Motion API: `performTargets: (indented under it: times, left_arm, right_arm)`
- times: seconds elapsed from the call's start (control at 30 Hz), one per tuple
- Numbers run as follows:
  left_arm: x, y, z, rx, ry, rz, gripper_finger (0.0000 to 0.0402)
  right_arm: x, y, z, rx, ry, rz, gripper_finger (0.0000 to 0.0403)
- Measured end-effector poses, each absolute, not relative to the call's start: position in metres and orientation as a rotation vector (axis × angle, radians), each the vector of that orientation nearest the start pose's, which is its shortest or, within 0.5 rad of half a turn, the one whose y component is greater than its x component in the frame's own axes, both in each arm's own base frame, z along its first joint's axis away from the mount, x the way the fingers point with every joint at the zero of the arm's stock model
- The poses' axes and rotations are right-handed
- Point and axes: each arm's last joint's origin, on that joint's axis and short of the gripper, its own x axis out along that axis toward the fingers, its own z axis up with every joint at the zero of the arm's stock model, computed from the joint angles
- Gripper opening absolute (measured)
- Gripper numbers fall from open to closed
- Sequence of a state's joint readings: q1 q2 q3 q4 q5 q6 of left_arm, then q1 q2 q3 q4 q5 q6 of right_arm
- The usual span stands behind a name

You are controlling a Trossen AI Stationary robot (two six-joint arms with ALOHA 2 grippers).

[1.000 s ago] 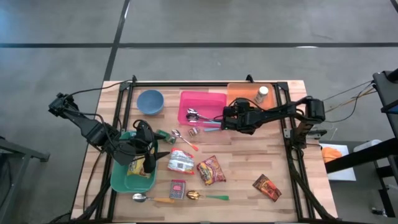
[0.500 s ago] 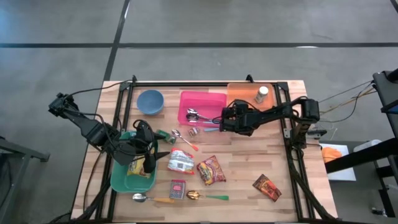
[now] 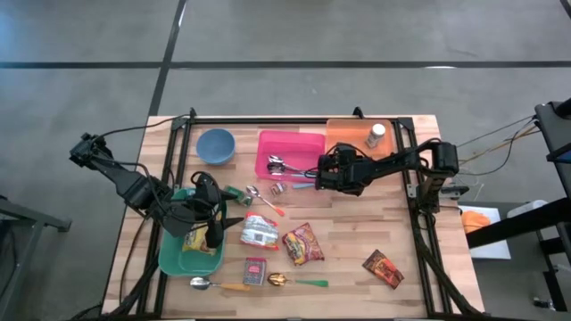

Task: Pick & Place Food Item
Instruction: Put the black spice can into the orange bin, then put the red noodle pack into the green bin

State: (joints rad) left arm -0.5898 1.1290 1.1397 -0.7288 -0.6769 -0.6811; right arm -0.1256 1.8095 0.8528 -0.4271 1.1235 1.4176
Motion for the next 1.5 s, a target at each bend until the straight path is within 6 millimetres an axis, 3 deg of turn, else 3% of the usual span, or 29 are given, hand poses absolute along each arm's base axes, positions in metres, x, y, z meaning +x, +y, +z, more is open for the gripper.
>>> performTargets:
  times: [0.3, 0.57, 0.67, 1.1, 1.5]
  left_arm:
    - [0.193, -0.107, 0.345, -0.237, 0.515, 0.271, 0.0325]
    - [0.193, -0.107, 0.345, -0.237, 0.515, 0.271, 0.0325]
    - [0.193, -0.107, 0.345, -0.237, 0.515, 0.271, 0.0325]
    - [0.193, -0.107, 0.345, -0.237, 0.515, 0.271, 0.0325]
    - [0.193, -0.107, 0.345, -0.237, 0.515, 0.271, 0.0325]
  right_arm:
    - [0.282, -0.062, 0.115, 0.401, 0.314, -1.585, 0.0257]
    - [0.282, -0.061, 0.115, 0.414, 0.338, -1.573, 0.0358]
    - [0.282, -0.061, 0.115, 0.423, 0.338, -1.573, 0.0379]
    - [0.283, -0.056, 0.116, 0.407, 0.351, -1.548, 0.0386]
    - [0.282, -0.045, 0.135, 0.370, 0.368, -1.479, 0.0386]
